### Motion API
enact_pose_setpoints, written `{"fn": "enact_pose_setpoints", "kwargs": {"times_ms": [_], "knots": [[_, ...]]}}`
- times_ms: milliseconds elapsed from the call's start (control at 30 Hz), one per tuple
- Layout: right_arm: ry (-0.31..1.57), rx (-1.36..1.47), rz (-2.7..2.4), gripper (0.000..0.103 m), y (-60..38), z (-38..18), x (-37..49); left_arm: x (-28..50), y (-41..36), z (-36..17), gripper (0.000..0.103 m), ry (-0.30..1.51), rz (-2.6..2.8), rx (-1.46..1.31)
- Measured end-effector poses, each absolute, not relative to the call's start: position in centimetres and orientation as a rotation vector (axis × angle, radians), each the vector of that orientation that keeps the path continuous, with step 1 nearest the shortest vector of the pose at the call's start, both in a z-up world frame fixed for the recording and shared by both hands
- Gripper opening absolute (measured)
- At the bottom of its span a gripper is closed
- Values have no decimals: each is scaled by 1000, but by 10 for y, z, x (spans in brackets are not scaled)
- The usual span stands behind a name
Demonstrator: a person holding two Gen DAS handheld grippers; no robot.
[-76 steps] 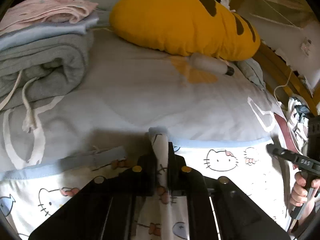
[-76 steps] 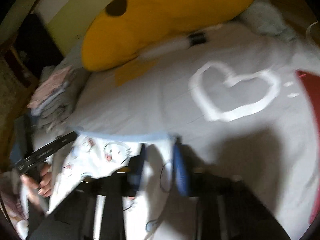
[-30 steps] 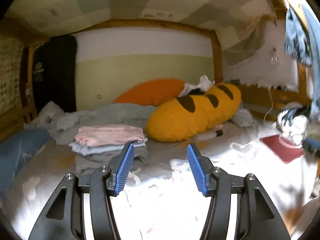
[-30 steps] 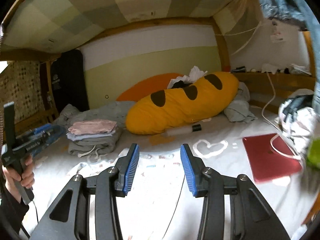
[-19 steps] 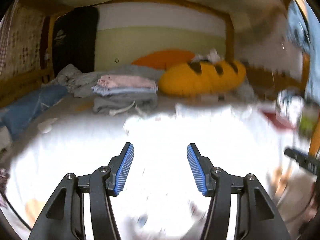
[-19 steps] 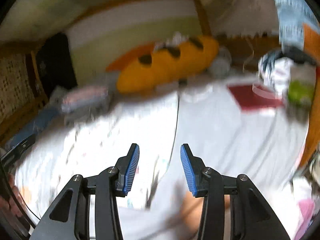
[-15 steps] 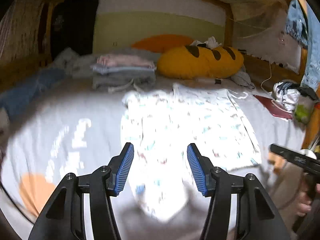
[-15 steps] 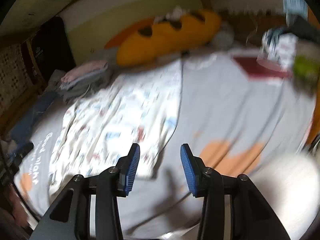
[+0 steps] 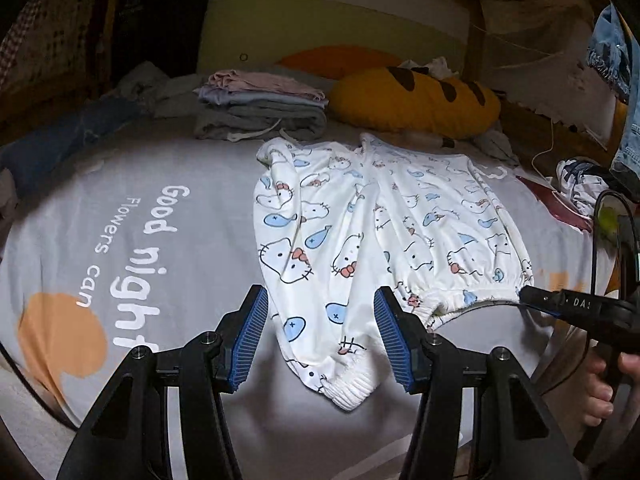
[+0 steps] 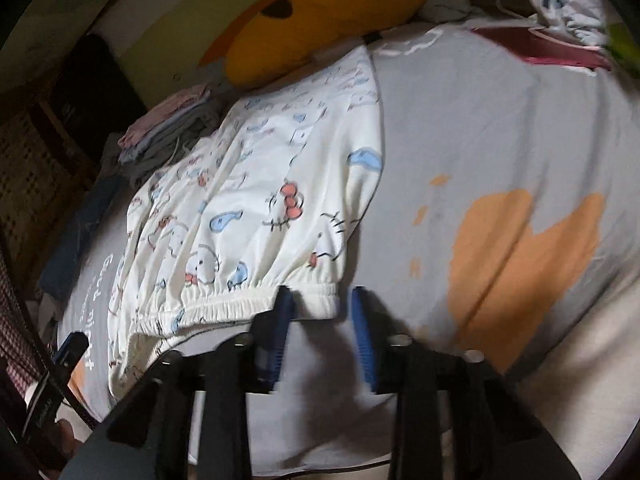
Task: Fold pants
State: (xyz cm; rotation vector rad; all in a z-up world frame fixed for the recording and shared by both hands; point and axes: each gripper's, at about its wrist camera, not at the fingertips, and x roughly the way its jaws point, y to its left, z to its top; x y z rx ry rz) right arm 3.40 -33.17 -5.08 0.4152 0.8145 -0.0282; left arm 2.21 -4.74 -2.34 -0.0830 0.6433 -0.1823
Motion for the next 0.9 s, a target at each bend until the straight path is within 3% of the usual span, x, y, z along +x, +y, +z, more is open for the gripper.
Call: {"fn": "enact_pose_setpoints", "kwargs": {"times_ms": [167, 300, 467, 633, 900], "knots": [[649, 268, -162, 8, -316, -21, 0, 19, -37, -20, 54, 634, -167, -139], [838, 260, -243, 8, -322, -43, 3, 16, -31, -13, 54, 602, -160, -159], [844, 309, -283, 9, -329, -56, 11, 20, -34, -16, 54, 624, -171, -159], [803, 228, -357, 26, -316, -47, 6, 17, -33, -14, 54, 608, -147, -135], [653, 193, -276, 27, -311, -12, -17, 24, -36, -26, 54, 686, -130, -114]]}}
